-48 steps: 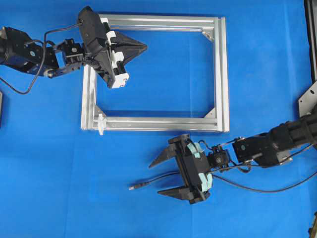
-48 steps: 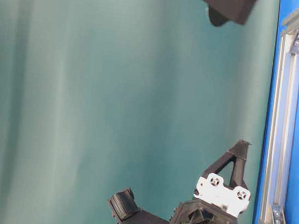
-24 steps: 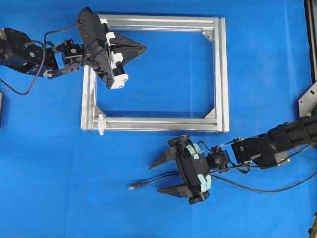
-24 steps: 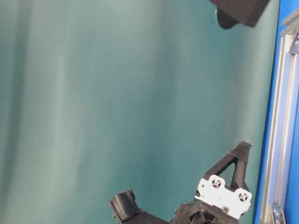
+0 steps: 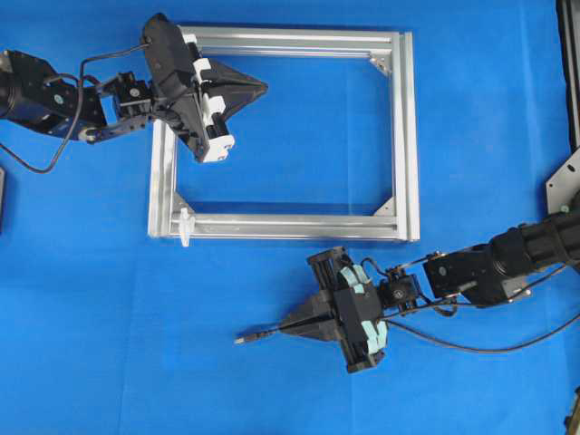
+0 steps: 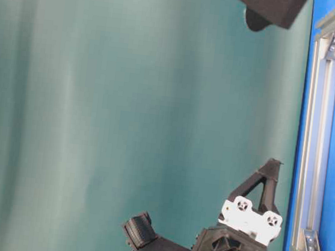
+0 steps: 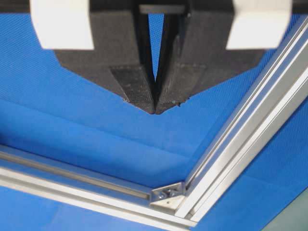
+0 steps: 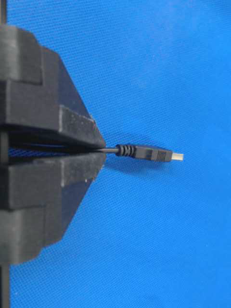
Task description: Insert the wire through the string loop located on the left side.
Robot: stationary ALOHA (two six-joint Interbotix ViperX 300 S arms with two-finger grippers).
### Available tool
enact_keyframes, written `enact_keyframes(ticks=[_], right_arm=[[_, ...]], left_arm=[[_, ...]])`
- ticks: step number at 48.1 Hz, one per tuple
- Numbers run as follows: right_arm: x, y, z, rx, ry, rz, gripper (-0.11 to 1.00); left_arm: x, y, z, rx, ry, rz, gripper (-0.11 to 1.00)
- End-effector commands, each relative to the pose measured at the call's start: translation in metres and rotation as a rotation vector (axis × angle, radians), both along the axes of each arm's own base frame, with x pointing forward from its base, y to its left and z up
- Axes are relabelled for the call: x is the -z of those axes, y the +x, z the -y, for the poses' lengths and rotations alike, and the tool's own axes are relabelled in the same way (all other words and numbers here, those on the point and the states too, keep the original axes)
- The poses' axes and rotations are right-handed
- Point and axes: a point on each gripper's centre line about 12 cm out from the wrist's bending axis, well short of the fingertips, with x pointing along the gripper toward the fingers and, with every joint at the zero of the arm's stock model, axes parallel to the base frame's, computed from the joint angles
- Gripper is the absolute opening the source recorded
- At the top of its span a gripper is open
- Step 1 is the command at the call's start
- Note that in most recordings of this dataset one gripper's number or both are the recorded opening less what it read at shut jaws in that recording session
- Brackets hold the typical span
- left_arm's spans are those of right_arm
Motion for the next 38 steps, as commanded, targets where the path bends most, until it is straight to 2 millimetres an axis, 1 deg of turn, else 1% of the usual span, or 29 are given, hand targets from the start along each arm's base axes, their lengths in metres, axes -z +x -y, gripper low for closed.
enact_keyframes(ticks=[1, 10, 16, 23, 30, 38], right_arm=[[-0.010, 0.003, -0.002, -0.006, 0.008, 0.028, 0.00], [-0.015, 0.003, -0.002, -0.006, 0.011, 0.037, 0.00], [-0.025, 0.001, -0.002, -0.005, 0.013, 0.039, 0.00], [-0.044, -0.001, -0.001, -0.006, 0.016, 0.051, 0.00], [-0.068, -0.003, 0.001, -0.006, 0.009, 0.054, 0.00], [-0.086, -0.007, 0.003, -0.010, -0.010, 0.052, 0.00]], left_arm=[[-0.016, 0.002, 0.000, 0.004, 0.016, 0.048, 0.00], [-0.016, 0.002, 0.000, 0.004, 0.016, 0.048, 0.00], [-0.017, 0.003, 0.001, 0.006, 0.020, 0.050, 0.00], [-0.017, 0.003, 0.000, 0.004, 0.020, 0.051, 0.00], [-0.018, 0.004, 0.000, 0.004, 0.021, 0.054, 0.00], [-0.019, 0.003, -0.001, 0.003, 0.023, 0.055, 0.00]])
